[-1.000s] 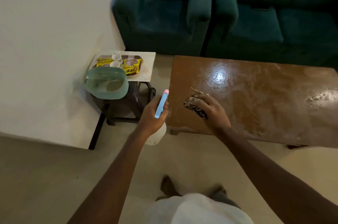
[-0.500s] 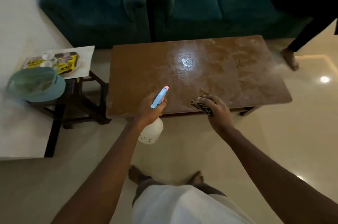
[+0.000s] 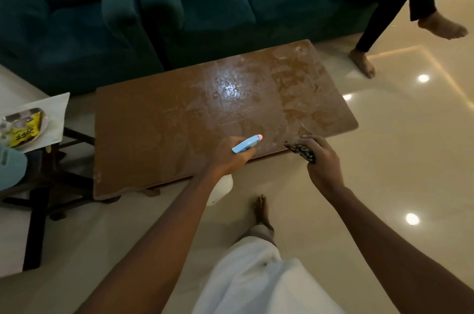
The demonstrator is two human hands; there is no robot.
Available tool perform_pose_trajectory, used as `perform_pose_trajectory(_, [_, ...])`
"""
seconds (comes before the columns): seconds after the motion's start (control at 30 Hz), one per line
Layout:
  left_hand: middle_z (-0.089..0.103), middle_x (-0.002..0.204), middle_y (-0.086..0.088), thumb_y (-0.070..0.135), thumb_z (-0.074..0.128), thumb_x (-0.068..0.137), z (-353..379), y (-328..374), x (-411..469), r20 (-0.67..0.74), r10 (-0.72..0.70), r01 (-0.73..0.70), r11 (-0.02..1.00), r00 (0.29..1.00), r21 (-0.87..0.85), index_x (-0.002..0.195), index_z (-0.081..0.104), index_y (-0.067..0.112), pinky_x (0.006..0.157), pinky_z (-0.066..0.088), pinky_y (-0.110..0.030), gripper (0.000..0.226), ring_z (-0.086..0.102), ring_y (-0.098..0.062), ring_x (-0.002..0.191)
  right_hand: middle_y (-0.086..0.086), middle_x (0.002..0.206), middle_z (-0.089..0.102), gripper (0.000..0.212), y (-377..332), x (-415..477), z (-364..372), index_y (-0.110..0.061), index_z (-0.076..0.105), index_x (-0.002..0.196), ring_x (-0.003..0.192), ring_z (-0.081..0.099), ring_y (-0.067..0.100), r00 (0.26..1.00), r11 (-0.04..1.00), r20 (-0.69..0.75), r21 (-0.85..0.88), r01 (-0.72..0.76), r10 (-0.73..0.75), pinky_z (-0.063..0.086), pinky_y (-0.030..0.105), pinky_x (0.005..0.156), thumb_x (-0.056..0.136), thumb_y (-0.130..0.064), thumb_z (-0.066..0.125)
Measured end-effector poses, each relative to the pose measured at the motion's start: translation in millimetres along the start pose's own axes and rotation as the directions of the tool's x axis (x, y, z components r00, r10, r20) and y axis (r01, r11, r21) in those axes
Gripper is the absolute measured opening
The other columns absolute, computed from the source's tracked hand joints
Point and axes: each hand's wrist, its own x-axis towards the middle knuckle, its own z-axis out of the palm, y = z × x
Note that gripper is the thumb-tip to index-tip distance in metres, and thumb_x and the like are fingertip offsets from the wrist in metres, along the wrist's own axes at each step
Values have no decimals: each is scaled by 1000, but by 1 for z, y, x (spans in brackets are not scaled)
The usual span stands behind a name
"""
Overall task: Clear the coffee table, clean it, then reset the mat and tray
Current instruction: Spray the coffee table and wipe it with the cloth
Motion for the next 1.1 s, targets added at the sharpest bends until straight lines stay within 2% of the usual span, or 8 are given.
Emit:
perform_pose_trajectory(0.17, [60,71,-25,41,64,82,33,31,66,77,-51,56,997,996,-57,87,66,-1,52,41,-32,43,49,-22,52,10,123,63,65,53,36,-14,-8,68,114,110,59,33,997,997,-1,-5,-71,71,47,32,85,62,27,52])
perform_pose_trajectory(0.3, [59,61,-13,55,65,74,60,45,111,102,-93,98,994,990,-44,80,67,5,50,42,-33,51,48,-17,44,8,120,63,66,89,60,-27,-10,69,111,108,60,32,991,990,-5,-29,-135,135,43,27,81,59,26,50])
perform_pose_trajectory(0.47, [63,66,-18,83,58,66,98,59,156,80,-113,117,992,990,-44,77,65,1,50,43,-30,83,52,-18,47,8,119,64,68,132,85,-36,-10,68,111,107,59,31,984,984,-30,-17,-178,177,41,27,81,58,28,48])
perform_pose_trajectory(0.67, [63,63,-17,89,53,63,153,53,211,26,-138,136,989,990,61,63,61,2,57,54,-44,87,61,-27,52,7,118,64,68,196,111,-21,-9,68,110,107,58,25,983,983,-33,20,-180,181,42,28,81,58,30,47])
perform_pose_trajectory(0.8, [55,55,-12,75,61,73,181,55,242,-5,-173,173,978,985,115,56,52,8,47,39,-31,70,51,-19,46,8,119,63,71,243,132,-7,-10,68,113,109,56,23,983,982,-4,48,-184,184,44,28,83,59,31,45])
perform_pose_trajectory(0.9, [53,57,-3,74,61,74,207,53,269,-72,-184,193,970,980,147,58,50,15,47,36,-27,62,51,-15,49,6,119,63,73,283,153,2,-11,68,114,109,54,17,980,977,-4,82,-196,197,41,18,84,60,32,45])
perform_pose_trajectory(0.97, [62,61,-5,80,57,72,223,50,287,-79,-181,192,968,980,159,62,56,15,48,44,-31,66,57,-18,52,6,119,63,72,306,164,8,-10,68,114,109,52,14,980,975,-13,101,-198,200,38,12,83,61,32,45])
perform_pose_trajectory(1.1, [65,59,-5,84,52,70,251,48,312,-108,-157,173,972,982,162,65,65,13,56,56,-39,72,62,-20,52,7,117,63,71,347,179,13,-7,67,116,108,54,14,981,968,-24,169,-187,193,42,22,86,61,32,43])
